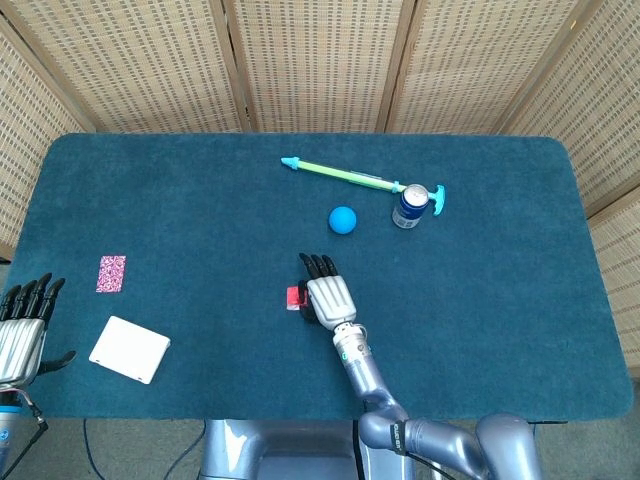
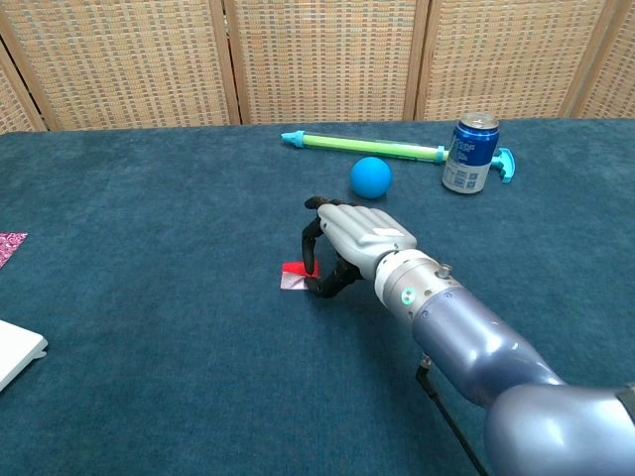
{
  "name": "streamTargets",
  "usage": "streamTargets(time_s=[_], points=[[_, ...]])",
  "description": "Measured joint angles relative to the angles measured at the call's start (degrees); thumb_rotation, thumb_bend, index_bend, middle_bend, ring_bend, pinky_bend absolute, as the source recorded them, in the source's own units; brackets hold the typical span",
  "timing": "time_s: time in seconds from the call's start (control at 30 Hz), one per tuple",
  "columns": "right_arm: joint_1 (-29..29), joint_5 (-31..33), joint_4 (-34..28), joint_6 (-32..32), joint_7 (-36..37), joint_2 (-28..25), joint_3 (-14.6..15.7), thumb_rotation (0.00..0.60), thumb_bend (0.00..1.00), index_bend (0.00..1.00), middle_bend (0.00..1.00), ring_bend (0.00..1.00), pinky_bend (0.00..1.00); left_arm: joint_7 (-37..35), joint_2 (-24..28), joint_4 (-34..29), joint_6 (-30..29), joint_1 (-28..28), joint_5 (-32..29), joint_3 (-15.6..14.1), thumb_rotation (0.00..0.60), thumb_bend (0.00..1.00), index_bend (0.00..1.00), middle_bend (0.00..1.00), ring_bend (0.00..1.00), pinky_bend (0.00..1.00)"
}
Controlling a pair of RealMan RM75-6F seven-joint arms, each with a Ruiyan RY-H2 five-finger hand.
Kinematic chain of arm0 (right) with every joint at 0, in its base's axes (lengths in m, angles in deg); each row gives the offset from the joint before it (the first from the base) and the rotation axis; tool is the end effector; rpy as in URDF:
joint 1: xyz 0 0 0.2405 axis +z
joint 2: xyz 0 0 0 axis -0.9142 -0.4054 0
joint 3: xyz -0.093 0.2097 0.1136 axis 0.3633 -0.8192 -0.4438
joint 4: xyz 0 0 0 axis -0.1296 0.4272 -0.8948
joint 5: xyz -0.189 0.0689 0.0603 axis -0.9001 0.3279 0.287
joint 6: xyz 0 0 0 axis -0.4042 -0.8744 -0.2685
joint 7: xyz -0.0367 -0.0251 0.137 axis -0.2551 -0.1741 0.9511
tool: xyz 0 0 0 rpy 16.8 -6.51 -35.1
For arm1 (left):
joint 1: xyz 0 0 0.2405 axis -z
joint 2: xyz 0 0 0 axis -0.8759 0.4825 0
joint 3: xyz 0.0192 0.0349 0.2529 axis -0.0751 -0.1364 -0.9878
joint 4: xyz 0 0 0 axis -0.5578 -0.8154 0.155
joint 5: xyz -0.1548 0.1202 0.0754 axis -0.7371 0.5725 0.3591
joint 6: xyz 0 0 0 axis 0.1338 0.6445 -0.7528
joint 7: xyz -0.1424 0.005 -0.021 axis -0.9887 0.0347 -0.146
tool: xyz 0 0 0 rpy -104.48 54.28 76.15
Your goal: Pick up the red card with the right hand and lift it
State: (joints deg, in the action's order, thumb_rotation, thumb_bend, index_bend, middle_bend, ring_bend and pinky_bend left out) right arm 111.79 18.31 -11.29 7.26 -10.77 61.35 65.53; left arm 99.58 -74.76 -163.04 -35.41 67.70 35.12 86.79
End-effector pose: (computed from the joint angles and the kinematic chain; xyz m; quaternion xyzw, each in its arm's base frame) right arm -0.0726 -0.3313 -0.1515 0.6805 -0.4390 0.4301 0.3991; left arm -0.3124 0.1858 0.1399 -0.6209 -0.3727 -0.2978 0.6220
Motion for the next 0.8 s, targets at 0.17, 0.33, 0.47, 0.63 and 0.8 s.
streamTargets(time_s=[0.17, 0.33, 0.47, 0.63, 0.8], points=[[1.56, 1.06, 1.50, 1.25, -0.12, -0.30, -1.46, 0.600, 0.68, 0.60, 0.10, 0.00, 0.00, 0.14, 0.00, 0.04, -0.09, -0.01, -0.13, 0.10, 0.600, 0.12, 0.00, 0.00, 0.00, 0.03], [3.33, 1.60, 2.74, 2.05, -0.13, -0.43, -2.64, 0.600, 0.68, 0.61, 0.10, 0.00, 0.00, 0.18, -0.02, 0.13, -0.01, 0.02, -0.32, 0.18, 0.600, 0.12, 0.00, 0.00, 0.00, 0.03], [4.43, 1.61, 3.30, 2.09, -0.08, -0.49, -3.33, 0.600, 0.68, 0.61, 0.10, 0.00, 0.00, 0.21, -0.07, 0.25, 0.19, 0.08, -0.51, 0.21, 0.600, 0.12, 0.00, 0.00, 0.00, 0.03], [6.10, 2.09, 4.25, 2.47, -0.30, -0.59, -4.37, 0.600, 0.68, 0.60, 0.10, 0.00, 0.00, 0.36, -0.17, 0.32, 0.29, 0.15, -0.57, 0.23, 0.600, 0.12, 0.00, 0.00, 0.00, 0.03], [7.26, 2.74, 4.80, 2.76, -0.35, -0.88, -5.17, 0.600, 0.68, 0.59, 0.10, 0.00, 0.00, 0.43, -0.20, 0.31, 0.21, 0.13, -0.57, 0.24, 0.600, 0.12, 0.00, 0.00, 0.00, 0.03]])
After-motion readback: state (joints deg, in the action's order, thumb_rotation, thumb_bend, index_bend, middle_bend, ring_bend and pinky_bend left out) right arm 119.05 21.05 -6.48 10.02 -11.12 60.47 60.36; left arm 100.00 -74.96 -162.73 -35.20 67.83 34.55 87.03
